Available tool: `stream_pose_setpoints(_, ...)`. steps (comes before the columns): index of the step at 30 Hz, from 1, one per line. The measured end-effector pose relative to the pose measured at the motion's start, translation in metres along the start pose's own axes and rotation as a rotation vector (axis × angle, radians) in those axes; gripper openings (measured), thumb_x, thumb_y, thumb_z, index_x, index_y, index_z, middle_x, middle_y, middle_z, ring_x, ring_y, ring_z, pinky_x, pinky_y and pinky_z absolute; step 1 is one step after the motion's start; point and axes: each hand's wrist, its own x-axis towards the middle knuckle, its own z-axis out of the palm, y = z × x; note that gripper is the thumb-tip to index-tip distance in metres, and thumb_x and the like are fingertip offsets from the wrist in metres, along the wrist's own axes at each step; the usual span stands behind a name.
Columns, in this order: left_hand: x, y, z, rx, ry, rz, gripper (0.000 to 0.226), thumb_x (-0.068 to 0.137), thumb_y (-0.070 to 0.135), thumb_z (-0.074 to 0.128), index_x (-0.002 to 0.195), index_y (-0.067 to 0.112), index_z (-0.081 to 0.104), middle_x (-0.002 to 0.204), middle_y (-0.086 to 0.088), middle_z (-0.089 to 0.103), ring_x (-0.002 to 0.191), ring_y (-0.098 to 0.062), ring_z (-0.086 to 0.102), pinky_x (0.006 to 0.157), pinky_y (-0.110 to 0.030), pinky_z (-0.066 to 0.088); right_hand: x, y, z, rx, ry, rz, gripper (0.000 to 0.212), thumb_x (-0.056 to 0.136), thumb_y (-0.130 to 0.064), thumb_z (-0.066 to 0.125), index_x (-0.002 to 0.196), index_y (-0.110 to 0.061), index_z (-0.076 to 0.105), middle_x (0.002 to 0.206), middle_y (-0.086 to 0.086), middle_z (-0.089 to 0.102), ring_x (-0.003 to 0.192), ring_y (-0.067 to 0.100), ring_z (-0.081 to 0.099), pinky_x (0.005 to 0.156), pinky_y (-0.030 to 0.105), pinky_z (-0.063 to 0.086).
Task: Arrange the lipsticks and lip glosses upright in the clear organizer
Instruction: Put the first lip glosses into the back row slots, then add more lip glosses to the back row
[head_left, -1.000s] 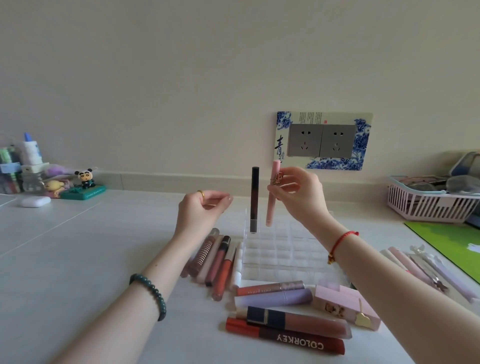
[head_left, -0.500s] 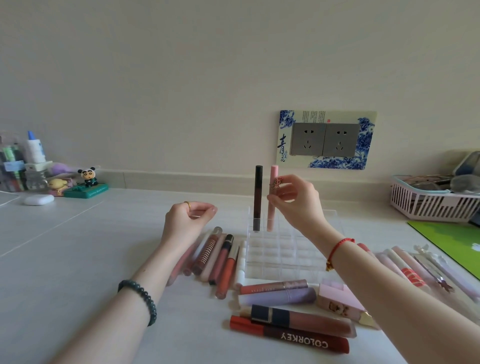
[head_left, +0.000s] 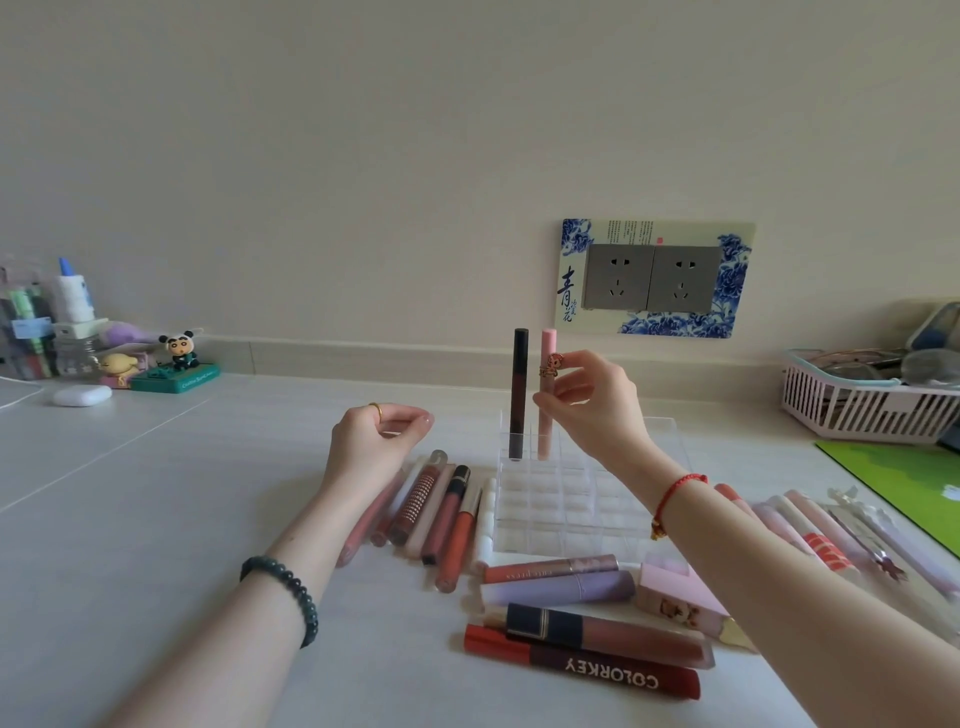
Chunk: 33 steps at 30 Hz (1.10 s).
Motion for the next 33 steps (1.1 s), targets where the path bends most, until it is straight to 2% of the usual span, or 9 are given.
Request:
stream_pose_setpoints(2, 0.0, 0.0, -0.001, 0.006, -0.002, -0.002, 0.007, 0.079, 0.025, 0.068, 0.073, 0.027, 0.068, 0.072, 0.013, 0.067, 0.071, -0.002, 0.061, 0.056, -0.001, 0.04, 0.0, 0.001, 0.0, -0.005, -0.002, 0.008, 0.027, 0.072, -0.007, 0.07, 0.094, -0.017, 0.058, 0.073, -0.005, 0.061, 0.064, 0.002, 0.059, 0.059, 0.008, 0.042)
stream_pose_setpoints(8, 0.002, -0.002, -0.002, 0.014, 0.002, -0.008, 0.004, 0.079, 0.026, 0.068, 0.075, 0.026, 0.069, 0.074, 0.011, 0.068, 0.074, -0.006, 0.063, 0.066, -0.014, 0.041, 0.001, 0.003, -0.001, -0.021, -0.012, 0.019, 0.028, 0.072, -0.007, 0.07, 0.094, -0.017, 0.058, 0.07, -0.009, 0.06, 0.065, 0.002, 0.059, 0.059, 0.009, 0.043)
stream_pose_setpoints(18, 0.007, -0.003, -0.014, 0.022, 0.063, -0.025, 0.007, 0.079, 0.029, 0.068, 0.073, 0.027, 0.068, 0.073, 0.008, 0.068, 0.076, -0.011, 0.063, 0.065, -0.014, 0.04, -0.003, 0.002, -0.009, -0.042, -0.031, 0.023, 0.039, 0.07, -0.011, 0.073, 0.105, -0.015, 0.057, 0.086, 0.005, 0.065, 0.077, 0.017, 0.064, 0.074, 0.026, 0.051)
stream_pose_setpoints(21, 0.009, -0.006, -0.019, 0.051, 0.082, -0.025, 0.006, 0.079, 0.028, 0.068, 0.074, 0.026, 0.069, 0.072, 0.009, 0.068, 0.075, -0.012, 0.063, 0.066, -0.017, 0.039, -0.008, 0.0, -0.02, -0.069, -0.022, 0.003, 0.043, 0.07, -0.014, 0.074, 0.108, -0.015, 0.054, 0.086, 0.003, 0.063, 0.074, 0.013, 0.061, 0.07, 0.022, 0.05)
stream_pose_setpoints(24, 0.009, -0.008, -0.021, 0.088, 0.081, -0.019, 0.006, 0.079, 0.028, 0.067, 0.075, 0.024, 0.069, 0.072, 0.008, 0.067, 0.072, -0.01, 0.062, 0.063, -0.013, 0.039, -0.016, -0.003, -0.036, -0.083, -0.017, -0.018, 0.046, 0.069, -0.015, 0.075, 0.11, -0.016, 0.053, 0.085, 0.0, 0.062, 0.074, 0.012, 0.062, 0.071, 0.023, 0.049)
stream_pose_setpoints(27, 0.007, -0.005, -0.019, 0.124, 0.068, -0.001, 0.006, 0.078, 0.029, 0.068, 0.073, 0.027, 0.067, 0.071, 0.011, 0.065, 0.071, -0.005, 0.06, 0.061, -0.012, 0.039, -0.032, -0.007, -0.056, -0.087, -0.027, -0.049, 0.044, 0.069, -0.014, 0.075, 0.108, -0.017, 0.054, 0.082, -0.001, 0.062, 0.073, 0.011, 0.062, 0.07, 0.021, 0.051)
stream_pose_setpoints(30, 0.002, 0.005, -0.012, 0.123, 0.041, 0.035, 0.007, 0.078, 0.032, 0.068, 0.075, 0.025, 0.068, 0.074, 0.009, 0.067, 0.072, -0.005, 0.061, 0.065, -0.016, 0.042, -0.054, -0.013, -0.073, -0.102, -0.084, -0.093, 0.037, 0.069, -0.015, 0.074, 0.102, -0.021, 0.057, 0.081, -0.002, 0.063, 0.069, 0.009, 0.062, 0.066, 0.018, 0.054)
stream_pose_setpoints(33, -0.013, 0.021, -0.004, 0.023, -0.032, 0.101, 0.01, 0.078, 0.034, 0.068, 0.072, 0.026, 0.069, 0.068, 0.011, 0.07, 0.065, 0.001, 0.061, 0.064, -0.008, 0.046, -0.078, -0.019, -0.083, -0.105, -0.196, -0.122, 0.027, 0.068, -0.015, 0.074, 0.091, -0.023, 0.062, 0.077, -0.004, 0.064, 0.064, 0.005, 0.061, 0.064, 0.017, 0.054)
